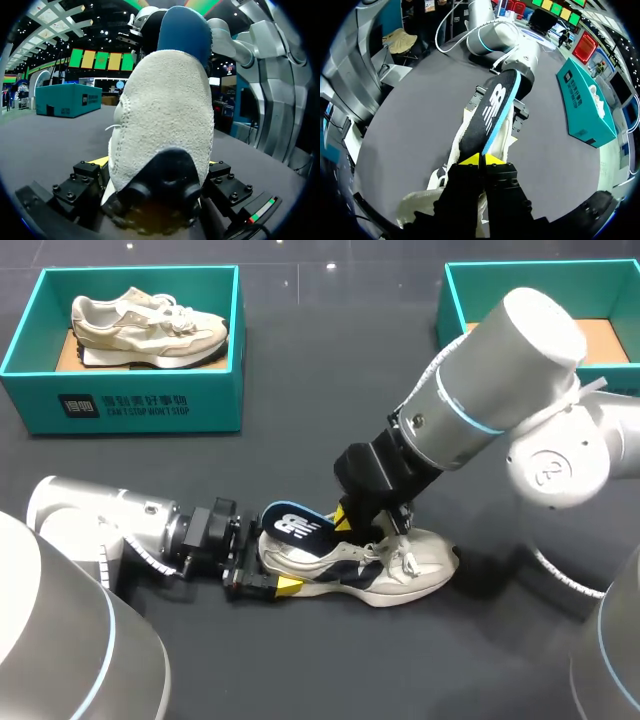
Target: Take the shoe out of the shoebox, open the shoe tongue, remove and reinsert the insole, then place the shoe into the shoebox
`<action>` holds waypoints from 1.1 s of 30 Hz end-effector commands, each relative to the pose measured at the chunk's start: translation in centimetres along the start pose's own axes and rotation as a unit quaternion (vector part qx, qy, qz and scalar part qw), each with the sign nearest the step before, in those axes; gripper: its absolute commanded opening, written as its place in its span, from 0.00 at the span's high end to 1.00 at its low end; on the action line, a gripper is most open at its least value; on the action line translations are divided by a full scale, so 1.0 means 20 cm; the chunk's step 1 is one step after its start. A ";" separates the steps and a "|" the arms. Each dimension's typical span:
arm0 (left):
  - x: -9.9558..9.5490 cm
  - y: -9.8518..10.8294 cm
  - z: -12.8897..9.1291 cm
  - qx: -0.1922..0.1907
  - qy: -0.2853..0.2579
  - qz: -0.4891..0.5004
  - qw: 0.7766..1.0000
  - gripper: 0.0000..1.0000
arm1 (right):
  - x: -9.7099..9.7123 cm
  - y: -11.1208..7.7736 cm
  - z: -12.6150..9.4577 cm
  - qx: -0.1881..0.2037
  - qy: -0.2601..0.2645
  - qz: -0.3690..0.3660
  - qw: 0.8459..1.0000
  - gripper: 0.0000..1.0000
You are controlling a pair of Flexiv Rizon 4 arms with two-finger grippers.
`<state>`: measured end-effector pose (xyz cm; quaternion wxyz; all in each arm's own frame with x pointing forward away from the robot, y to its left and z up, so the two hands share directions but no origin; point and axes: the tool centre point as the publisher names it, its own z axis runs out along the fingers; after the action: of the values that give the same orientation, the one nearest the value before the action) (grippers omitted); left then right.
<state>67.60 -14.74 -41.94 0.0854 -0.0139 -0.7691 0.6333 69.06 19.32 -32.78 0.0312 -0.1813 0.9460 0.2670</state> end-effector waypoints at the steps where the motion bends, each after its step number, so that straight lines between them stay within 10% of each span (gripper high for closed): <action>1: -0.01 0.01 0.00 0.000 0.000 0.000 1.000 1.00 | -0.05 0.05 0.03 0.007 0.016 -0.002 1.000 1.00; 24: -0.01 0.01 0.00 0.000 0.000 0.000 1.000 1.00 | -0.09 0.16 0.07 0.022 0.073 0.013 0.997 1.00; 28: -0.01 0.01 0.00 0.000 0.000 0.000 1.000 1.00 | -0.08 0.16 0.06 0.029 0.074 0.023 0.997 0.58; 33: -0.01 0.01 0.00 0.000 0.000 0.000 1.000 1.00 | -0.06 0.16 0.02 0.036 0.075 0.044 0.996 0.33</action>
<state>67.61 -14.75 -41.94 0.0855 -0.0139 -0.7691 0.6333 69.24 22.71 -31.89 -0.0476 -0.1610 0.9600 0.2241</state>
